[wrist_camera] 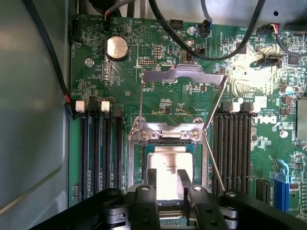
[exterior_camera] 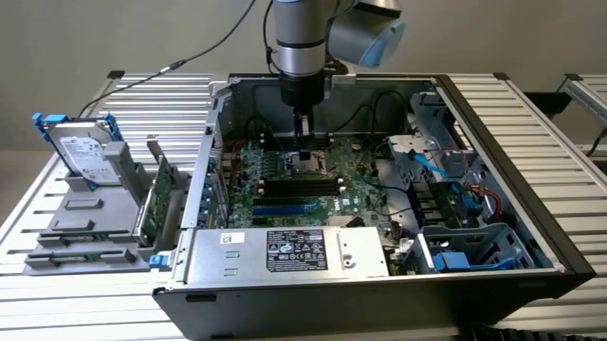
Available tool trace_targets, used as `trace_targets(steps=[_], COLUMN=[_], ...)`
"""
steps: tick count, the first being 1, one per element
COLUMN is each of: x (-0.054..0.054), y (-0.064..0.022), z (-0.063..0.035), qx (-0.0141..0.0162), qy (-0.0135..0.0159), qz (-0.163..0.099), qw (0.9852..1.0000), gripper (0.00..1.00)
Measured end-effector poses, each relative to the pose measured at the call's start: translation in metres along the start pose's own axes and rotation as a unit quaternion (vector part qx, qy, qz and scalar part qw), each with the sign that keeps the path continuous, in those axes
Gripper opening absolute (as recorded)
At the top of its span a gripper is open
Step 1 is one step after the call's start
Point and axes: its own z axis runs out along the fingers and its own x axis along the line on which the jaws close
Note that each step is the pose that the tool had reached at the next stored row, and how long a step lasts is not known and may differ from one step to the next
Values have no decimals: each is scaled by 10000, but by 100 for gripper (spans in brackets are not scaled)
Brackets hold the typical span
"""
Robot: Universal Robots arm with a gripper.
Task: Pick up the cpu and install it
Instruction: 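Place the cpu into insertion slot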
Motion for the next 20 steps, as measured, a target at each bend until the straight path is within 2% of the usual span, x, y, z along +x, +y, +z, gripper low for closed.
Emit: trace_targets(steps=[3, 4, 9, 20], x=[-2, -4, -19, -47], y=[4, 6, 45, 385], z=[-57, -80, -226, -416], qx=[0, 0, 15, 169], qy=[0, 0, 0, 2], qz=[0, 0, -2, -26], qw=[10000, 10000, 10000, 9999], gripper=[24, 17, 17, 17])
